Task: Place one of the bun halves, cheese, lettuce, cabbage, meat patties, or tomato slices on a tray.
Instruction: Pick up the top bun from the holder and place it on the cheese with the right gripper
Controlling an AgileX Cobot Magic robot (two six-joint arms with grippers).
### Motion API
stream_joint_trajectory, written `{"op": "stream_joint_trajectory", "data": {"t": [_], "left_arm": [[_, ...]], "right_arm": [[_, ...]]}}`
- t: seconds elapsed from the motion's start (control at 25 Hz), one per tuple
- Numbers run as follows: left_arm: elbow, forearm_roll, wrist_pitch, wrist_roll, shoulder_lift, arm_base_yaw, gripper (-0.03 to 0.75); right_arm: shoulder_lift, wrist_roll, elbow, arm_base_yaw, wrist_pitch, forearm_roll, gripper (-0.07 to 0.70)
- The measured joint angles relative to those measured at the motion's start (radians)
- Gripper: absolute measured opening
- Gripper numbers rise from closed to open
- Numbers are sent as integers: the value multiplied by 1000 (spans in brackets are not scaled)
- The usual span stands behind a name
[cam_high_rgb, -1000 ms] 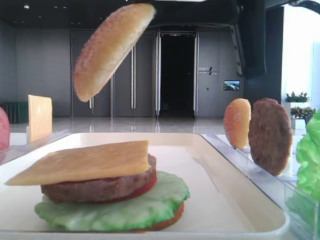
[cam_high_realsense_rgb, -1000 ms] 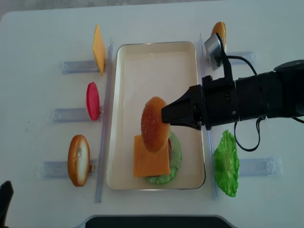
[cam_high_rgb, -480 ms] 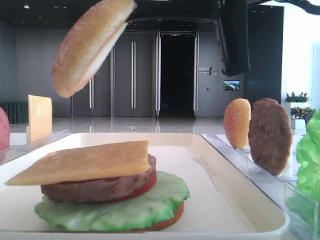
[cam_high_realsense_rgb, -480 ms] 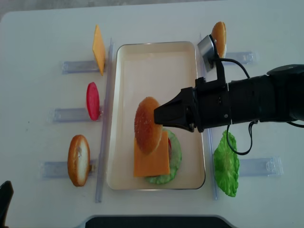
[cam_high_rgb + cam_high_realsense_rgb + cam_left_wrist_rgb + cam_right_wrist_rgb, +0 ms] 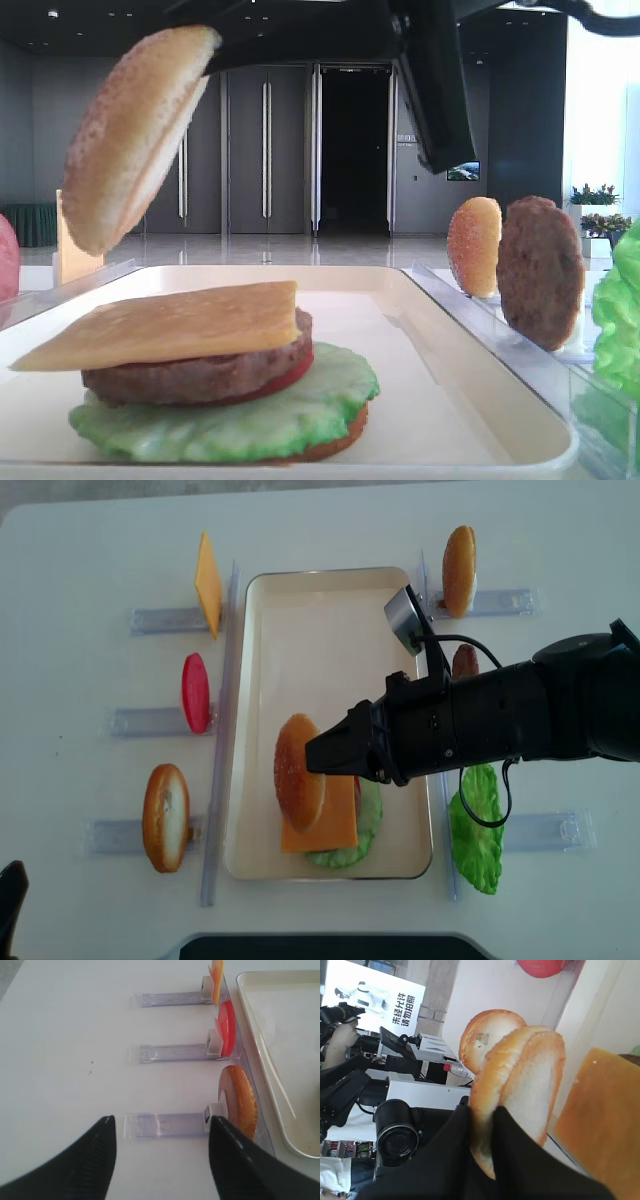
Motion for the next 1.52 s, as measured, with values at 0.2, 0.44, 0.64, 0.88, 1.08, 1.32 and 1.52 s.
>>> {"op": "stream_joint_trajectory", "data": {"t": [0.2,0.44,0.64,0.88,1.08,1.32,1.52], "left_arm": [[0,0,0,0,0,0,450],[0,0,0,0,0,0,450],[0,0,0,0,0,0,450],[0,0,0,-3,0,0,450],[0,-1,0,-7,0,0,450],[0,-7,0,-15,0,0,450],[0,-8,0,-19,0,0,450]], "right_arm": [[43,-12,0,0,-7,1,97],[126,-26,0,0,35,12,97],[137,-32,0,-1,78,17,97],[137,-32,0,-1,128,16,97],[139,-32,0,-1,138,14,97],[139,-32,0,-23,176,9,97],[139,-32,0,-82,229,0,97]]}}
